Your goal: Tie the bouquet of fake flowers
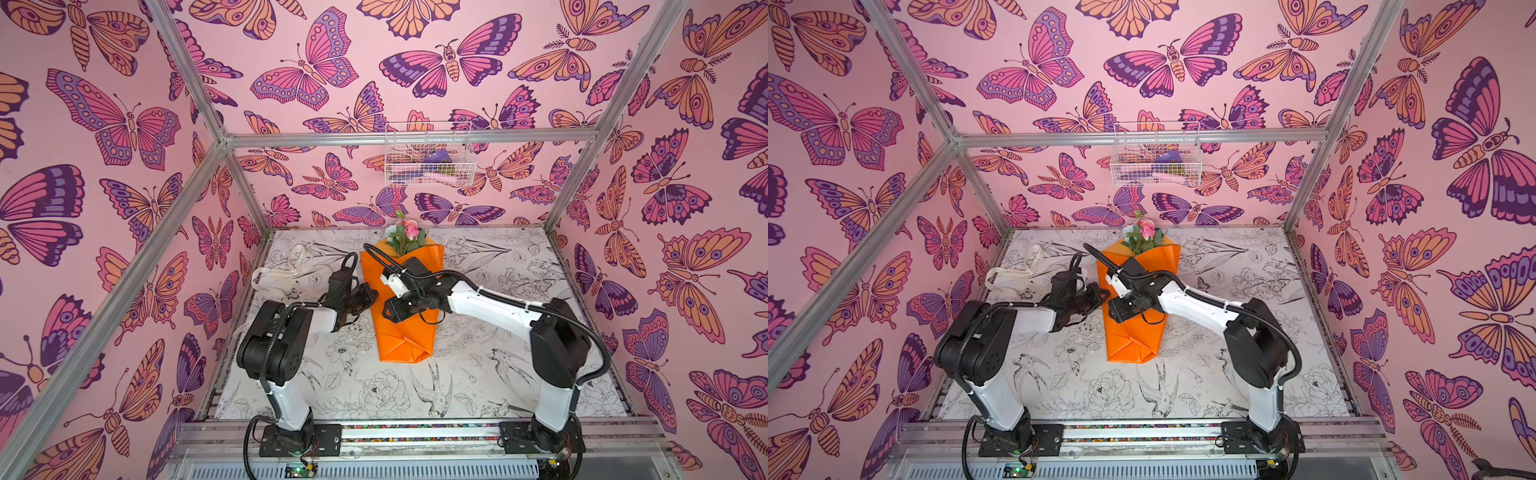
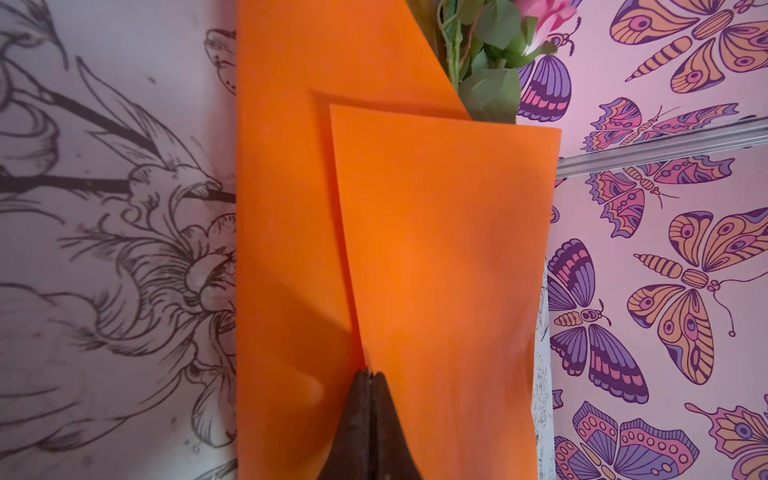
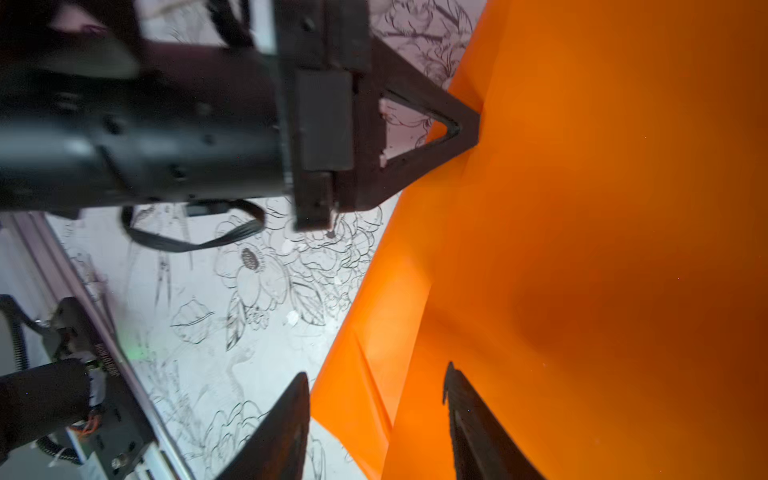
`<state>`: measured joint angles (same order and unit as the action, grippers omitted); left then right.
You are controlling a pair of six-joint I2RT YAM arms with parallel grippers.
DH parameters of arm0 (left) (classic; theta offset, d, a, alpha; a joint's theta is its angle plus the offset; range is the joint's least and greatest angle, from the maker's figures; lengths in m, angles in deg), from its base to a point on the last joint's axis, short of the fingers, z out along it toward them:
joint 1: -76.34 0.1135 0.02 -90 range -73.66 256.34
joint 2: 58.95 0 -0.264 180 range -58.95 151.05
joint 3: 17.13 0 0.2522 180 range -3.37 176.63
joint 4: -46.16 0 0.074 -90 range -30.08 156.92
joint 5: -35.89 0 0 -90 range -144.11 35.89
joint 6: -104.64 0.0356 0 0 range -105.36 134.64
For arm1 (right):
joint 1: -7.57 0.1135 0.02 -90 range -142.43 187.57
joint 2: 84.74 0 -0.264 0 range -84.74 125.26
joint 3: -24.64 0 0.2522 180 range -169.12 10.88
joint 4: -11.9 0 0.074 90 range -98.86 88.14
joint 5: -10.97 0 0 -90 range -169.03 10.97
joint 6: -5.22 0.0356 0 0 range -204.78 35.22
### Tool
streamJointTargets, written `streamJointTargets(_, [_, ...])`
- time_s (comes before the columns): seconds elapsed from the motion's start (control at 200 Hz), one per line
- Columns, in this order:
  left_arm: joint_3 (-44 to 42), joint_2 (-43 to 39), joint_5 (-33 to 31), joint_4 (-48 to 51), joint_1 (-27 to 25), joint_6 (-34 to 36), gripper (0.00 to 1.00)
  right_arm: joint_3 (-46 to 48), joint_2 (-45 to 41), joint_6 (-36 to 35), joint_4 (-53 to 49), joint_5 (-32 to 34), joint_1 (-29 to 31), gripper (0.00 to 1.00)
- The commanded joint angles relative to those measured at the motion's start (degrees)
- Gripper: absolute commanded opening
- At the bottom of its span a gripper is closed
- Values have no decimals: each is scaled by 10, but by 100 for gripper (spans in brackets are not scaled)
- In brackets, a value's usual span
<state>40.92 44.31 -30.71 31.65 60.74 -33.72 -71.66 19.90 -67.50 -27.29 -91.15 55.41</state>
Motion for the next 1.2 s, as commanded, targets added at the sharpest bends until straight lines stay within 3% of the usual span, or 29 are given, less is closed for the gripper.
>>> streamJointTargets(0.0, [12, 13, 20, 3, 4, 17, 0, 39, -31, 26, 38, 0, 3, 54])
streamJointTargets(0.21, [15, 3, 36, -2, 4, 16, 0, 88, -68, 60, 14, 114, 1, 53])
streamJointTargets(0.466, [22, 3, 56, -9, -1, 2, 0, 183, -137, 101, 24, 128, 1, 43])
streamJointTargets(0.596, [28, -4, 62, -9, -6, 2, 0, 236, -187, 104, 61, 115, 12, 45])
streamJointTargets(0.746, [36, -4, 59, -4, -13, 2, 0, 264, -221, 68, 56, 180, 71, 50])
streamJointTargets(0.991, [40, -5, 49, 9, -14, 7, 0, 264, -180, 54, -14, 351, 153, 58])
streamJointTargets(1.196, [45, -7, 46, 17, -14, 11, 0, 264, -126, 64, -10, 386, 156, 53])
